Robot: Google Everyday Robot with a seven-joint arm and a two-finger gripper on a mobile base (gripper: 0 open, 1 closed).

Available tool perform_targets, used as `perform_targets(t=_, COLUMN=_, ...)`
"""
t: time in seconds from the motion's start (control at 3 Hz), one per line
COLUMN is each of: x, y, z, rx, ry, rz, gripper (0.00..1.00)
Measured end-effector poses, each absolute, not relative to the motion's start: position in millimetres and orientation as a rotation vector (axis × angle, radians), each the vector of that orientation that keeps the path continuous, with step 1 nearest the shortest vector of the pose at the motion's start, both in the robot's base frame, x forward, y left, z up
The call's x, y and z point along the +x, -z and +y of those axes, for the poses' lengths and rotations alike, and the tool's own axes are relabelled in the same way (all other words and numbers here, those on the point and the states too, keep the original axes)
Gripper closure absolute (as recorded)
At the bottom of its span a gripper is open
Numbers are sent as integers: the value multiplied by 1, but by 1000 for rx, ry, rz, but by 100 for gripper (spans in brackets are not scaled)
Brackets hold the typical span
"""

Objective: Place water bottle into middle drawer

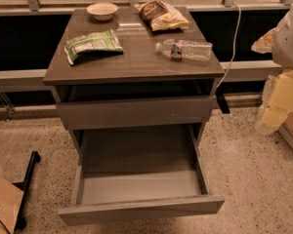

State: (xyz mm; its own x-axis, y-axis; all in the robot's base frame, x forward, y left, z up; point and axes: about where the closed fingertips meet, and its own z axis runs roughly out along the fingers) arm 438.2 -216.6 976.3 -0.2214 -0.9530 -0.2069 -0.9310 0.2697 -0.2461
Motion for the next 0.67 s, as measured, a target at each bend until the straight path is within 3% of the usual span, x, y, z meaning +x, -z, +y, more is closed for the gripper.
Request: perform_targets(t=0.67, x=454, y=-980, z=-212, rx=-1652, ry=30, rz=2182, gripper=0)
